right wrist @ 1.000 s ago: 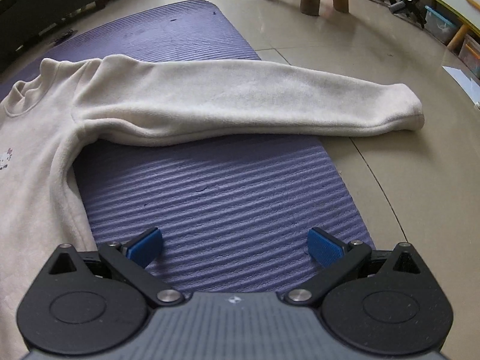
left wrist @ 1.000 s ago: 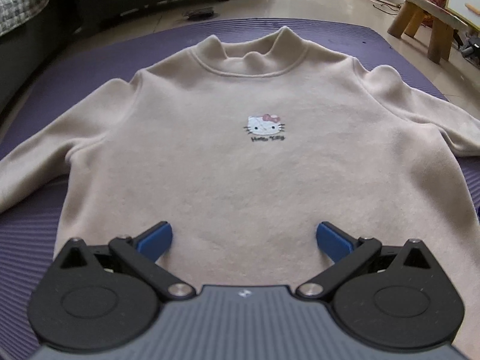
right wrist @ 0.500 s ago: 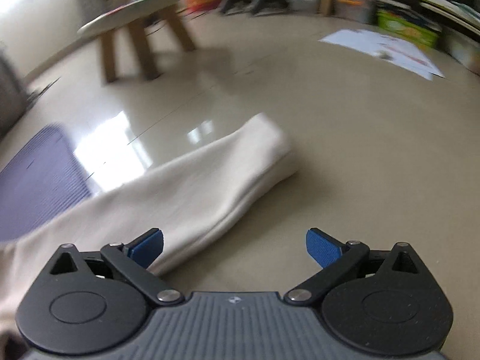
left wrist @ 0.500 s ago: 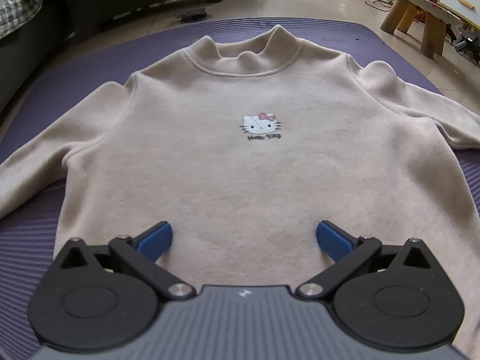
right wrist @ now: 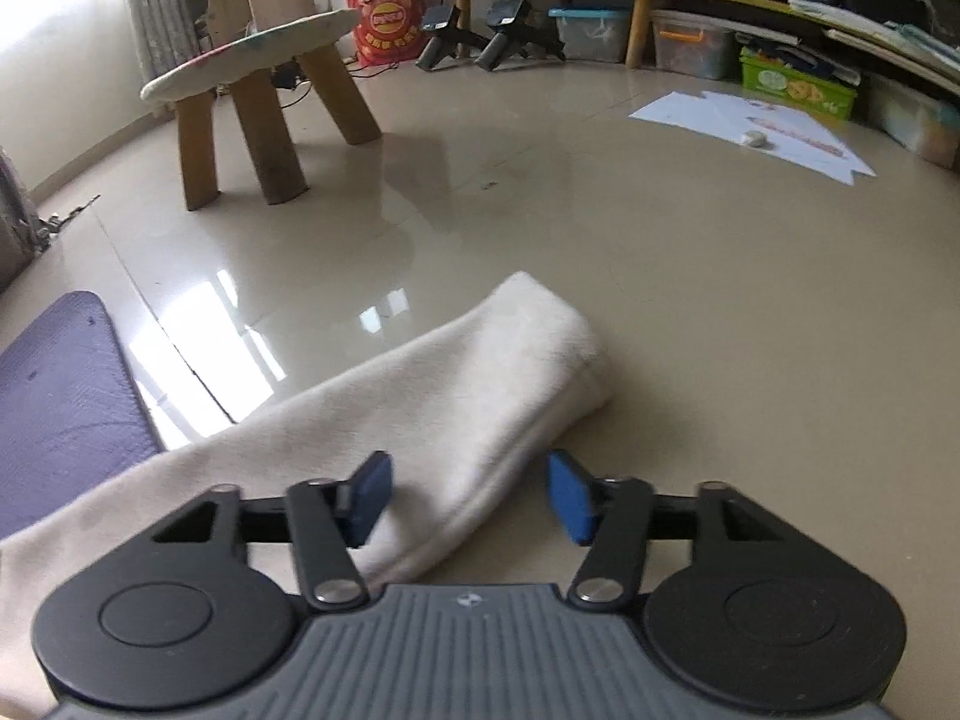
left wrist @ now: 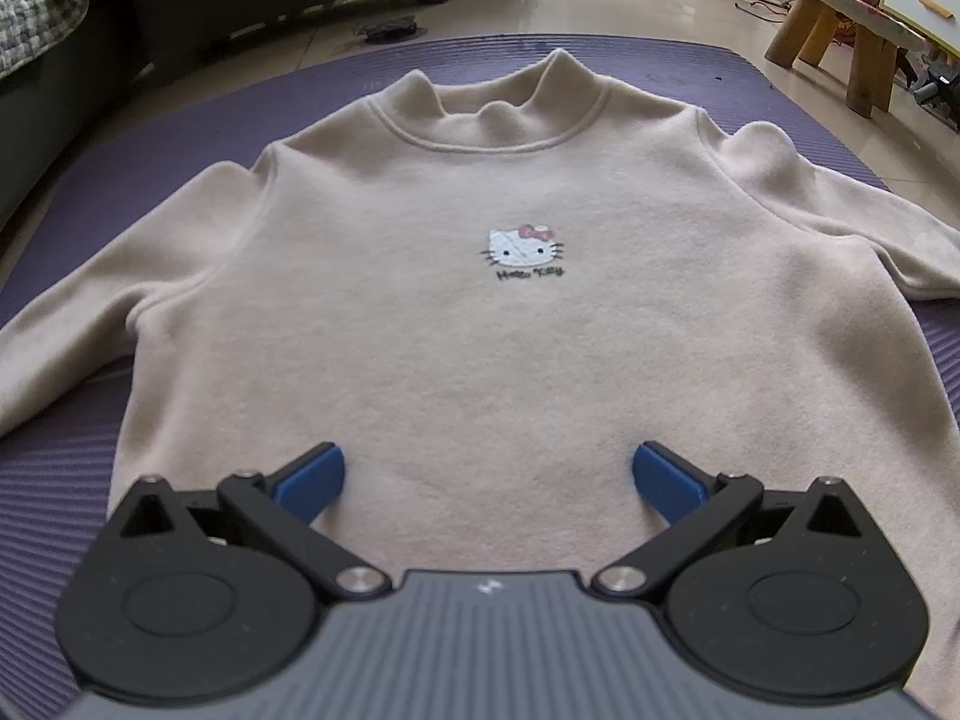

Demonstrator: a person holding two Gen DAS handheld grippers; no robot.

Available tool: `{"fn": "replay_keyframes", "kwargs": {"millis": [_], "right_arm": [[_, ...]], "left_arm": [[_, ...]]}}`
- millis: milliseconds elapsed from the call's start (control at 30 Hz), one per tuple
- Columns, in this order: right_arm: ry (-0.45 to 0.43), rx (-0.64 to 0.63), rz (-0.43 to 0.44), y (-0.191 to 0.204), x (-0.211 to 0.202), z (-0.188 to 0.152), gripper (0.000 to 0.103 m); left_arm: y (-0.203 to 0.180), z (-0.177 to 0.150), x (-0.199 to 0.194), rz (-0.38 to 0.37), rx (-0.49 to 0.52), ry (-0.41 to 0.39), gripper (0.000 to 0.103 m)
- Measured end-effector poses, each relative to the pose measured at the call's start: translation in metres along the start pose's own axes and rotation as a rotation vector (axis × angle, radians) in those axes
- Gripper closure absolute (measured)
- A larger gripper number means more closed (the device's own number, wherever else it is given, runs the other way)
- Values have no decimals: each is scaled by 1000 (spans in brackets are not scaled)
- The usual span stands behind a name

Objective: Fold clothes
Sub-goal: 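Move the right tool to a sleeve cuff and close on it, then lift the cuff with the right tool and carry it across the shirt body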

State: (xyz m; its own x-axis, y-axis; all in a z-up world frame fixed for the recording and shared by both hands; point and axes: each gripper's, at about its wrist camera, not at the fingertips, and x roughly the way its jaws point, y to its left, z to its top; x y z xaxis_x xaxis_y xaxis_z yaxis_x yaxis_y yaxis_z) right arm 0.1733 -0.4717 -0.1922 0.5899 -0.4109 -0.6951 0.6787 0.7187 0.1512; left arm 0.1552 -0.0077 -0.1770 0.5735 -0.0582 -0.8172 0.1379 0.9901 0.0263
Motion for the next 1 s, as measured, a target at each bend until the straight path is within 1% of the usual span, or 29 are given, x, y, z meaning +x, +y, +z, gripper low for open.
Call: {"fn": "replay_keyframes", "kwargs": {"millis": [33,67,300,467,600,700,733,833,867,900,933,1000], "right_arm": [[-3,-7,-1,3,-2,1,74],[-10,-16,-2,5,-4,2,82],[-60,-3,24,12,-22,9,93],[-90,-6,80,23,-39,11,98],[-99,-67,171,47,-58,6,98],[-86,-119,216,65,-67,-1,98],[-81,-127,221,68,-69,-3,97],[-60,-124,216,72,-69,-7,83],[-57,-114,203,69,-68,-9,70],[-57,-96,178,64,-65,-10,65],[-55,-84,161,59,-63,-10,64],[-50,-61,125,48,-57,-10,57]], "left_arm": [[0,1,0,-2,1,4,0],[0,1,1,-3,1,7,0],[1,2,1,-5,2,14,0],[1,3,1,-8,2,24,0],[1,4,1,-7,2,26,0],[1,3,1,-8,4,23,0],[1,3,1,-8,4,22,0],[1,2,1,-9,5,21,0],[2,3,1,-10,5,22,0],[2,3,2,-11,5,24,0],[2,3,2,-12,5,25,0],[2,4,2,-13,5,29,0]]}}
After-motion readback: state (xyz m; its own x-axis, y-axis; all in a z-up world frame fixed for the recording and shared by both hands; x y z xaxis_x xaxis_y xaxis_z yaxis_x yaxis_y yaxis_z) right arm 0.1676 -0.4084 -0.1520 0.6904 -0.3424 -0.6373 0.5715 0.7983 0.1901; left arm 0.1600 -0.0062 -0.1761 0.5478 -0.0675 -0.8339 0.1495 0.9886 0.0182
